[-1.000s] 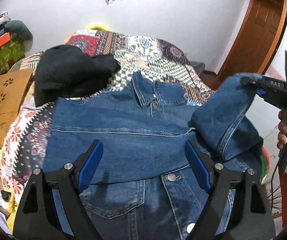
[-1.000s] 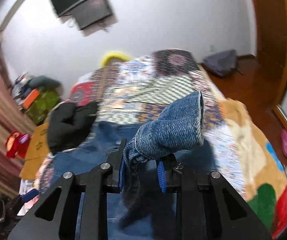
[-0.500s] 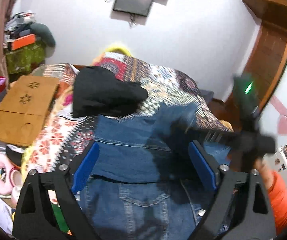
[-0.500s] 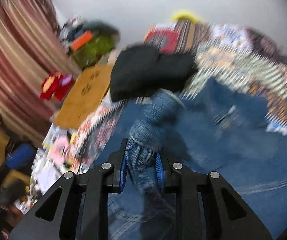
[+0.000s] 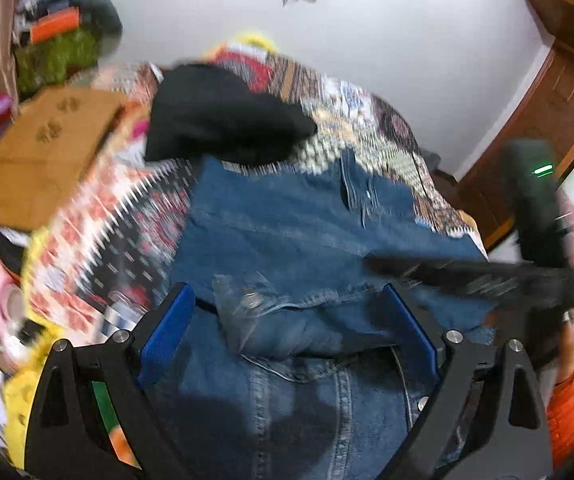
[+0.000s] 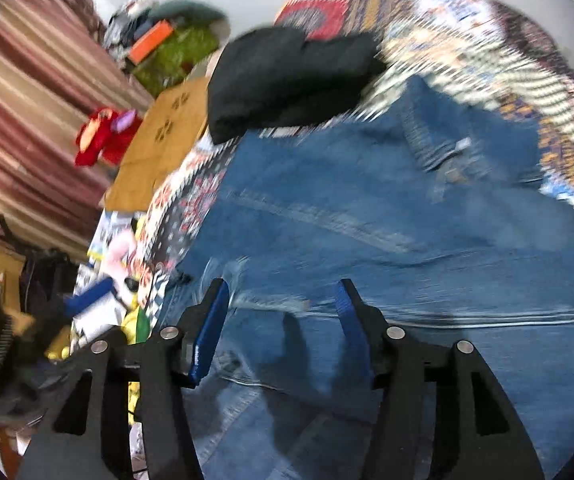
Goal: Fold large clothes
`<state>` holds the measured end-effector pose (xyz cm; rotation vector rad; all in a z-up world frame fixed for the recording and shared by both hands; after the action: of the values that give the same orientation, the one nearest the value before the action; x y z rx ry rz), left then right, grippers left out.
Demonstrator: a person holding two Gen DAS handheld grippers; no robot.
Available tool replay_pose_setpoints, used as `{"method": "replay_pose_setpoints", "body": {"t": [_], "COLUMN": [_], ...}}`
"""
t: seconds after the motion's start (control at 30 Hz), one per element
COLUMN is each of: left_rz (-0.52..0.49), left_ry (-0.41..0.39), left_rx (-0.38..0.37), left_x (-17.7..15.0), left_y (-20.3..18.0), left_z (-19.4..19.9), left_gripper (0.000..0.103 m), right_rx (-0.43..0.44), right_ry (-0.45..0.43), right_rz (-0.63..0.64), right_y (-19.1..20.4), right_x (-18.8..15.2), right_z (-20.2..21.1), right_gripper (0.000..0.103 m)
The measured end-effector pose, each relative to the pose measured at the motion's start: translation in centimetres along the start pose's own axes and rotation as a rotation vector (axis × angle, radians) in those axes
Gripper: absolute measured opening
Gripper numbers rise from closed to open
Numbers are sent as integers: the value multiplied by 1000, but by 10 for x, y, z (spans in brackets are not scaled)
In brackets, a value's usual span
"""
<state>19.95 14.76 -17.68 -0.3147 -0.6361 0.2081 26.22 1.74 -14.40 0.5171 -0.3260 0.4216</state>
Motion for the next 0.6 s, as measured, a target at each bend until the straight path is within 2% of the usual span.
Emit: {"method": "replay_pose_setpoints", "body": {"t": [0.1, 0.3, 0.33, 0.4, 0.43, 0.5, 0.6], "left_rz": [56, 196, 215, 266, 297, 316, 308], "left_ry": [76, 191, 204, 244, 265, 272, 272], "left_rx": [-16, 12, 6, -52, -104, -151, -104], "left_x": [-10, -35, -37, -44, -47, -48, -46], "left_y": [5, 31, 34, 39, 38, 35, 32], "left_z": [-22, -56, -59, -68, -73, -81, -89], "left_gripper": [95, 95, 95, 94, 92, 90, 76], "right_rx": [-69, -244, -261, -301, -321, -340, -335], "right_ry": [-90, -226, -237, -257, -266, -277, -286], "right_rz": [-9, -55, -70, -115, -143, -193, -271], "right_y": [-29, -98, -108, -132, -147, -166, -190], "right_x": [-4, -24, -28, -39, -47, -57, -71], "right_z": [36, 95, 102, 118, 126, 137, 149], "right_gripper": [57, 64, 64, 64, 64, 64, 64]}}
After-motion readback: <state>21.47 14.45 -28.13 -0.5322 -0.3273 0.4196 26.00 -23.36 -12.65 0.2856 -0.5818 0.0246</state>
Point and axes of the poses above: each gripper's, at about its wrist camera, not at the fingertips, and z roughly against the way its jaws point, y to its left, x to its top, the point moved 5 cm from there along -z, roughly the way its jaws point, and after that the axes turned 2 degrees about y, right-handed, at the moved point
